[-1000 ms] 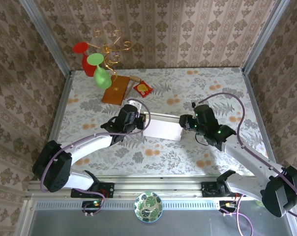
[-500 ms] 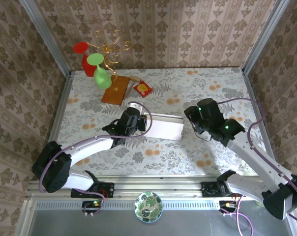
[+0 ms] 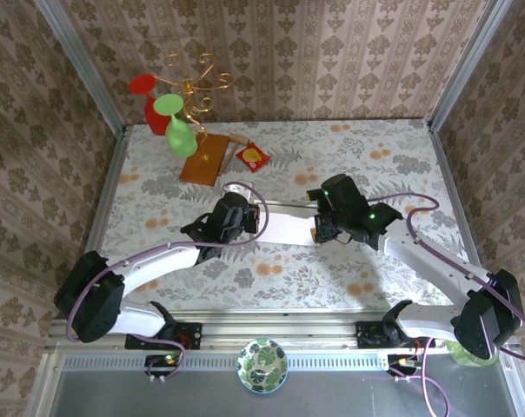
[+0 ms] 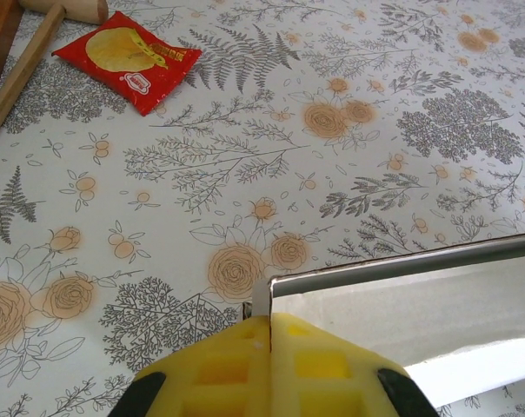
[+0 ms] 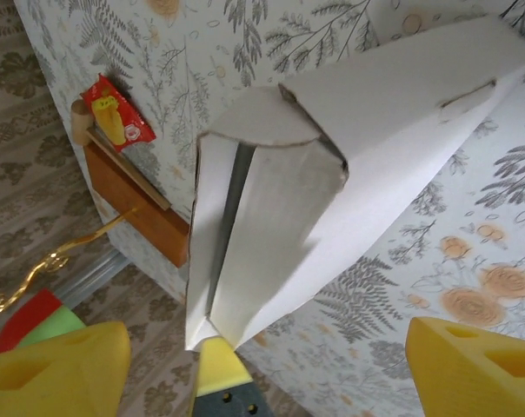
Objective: Fold the paper box
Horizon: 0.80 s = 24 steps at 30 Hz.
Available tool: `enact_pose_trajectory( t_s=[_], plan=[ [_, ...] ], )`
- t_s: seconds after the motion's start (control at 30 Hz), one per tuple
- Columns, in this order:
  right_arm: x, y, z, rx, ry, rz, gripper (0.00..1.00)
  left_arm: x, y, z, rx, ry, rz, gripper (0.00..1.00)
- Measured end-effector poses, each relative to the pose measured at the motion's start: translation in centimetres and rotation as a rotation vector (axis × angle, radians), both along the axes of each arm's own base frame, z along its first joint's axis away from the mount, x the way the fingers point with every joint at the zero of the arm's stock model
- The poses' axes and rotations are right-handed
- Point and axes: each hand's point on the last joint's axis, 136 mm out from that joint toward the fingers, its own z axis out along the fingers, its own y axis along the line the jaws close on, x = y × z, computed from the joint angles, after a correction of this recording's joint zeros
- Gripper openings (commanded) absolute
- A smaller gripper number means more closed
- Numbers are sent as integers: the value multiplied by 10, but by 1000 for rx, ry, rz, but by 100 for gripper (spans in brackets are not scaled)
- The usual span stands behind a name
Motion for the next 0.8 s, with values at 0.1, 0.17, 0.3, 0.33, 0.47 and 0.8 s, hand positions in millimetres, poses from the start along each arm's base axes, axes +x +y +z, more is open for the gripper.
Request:
enact_pose_trajectory(
  t_s=[0.1,0.17,0.3,0.33,0.47,0.8],
  plan=[
    [6,4,-3,14,-2,-12,84,0,0,0,0,0,0,0],
    [11,5,-7,17,-1,-17,84,0,0,0,3,-3,2,0],
    [16,5,-21,10,16,-24,82,0,0,0,4,-3,3,0],
    [17,4,-25,8,21,-28,82,0,0,0,4,-4,4,0],
    [23,2,-34,1,31,-37,78,-1,0,0,7,-6,4,0],
    [23,3,-45,12,22,-21,59,-1,0,0,11,-8,8,0]
  ],
)
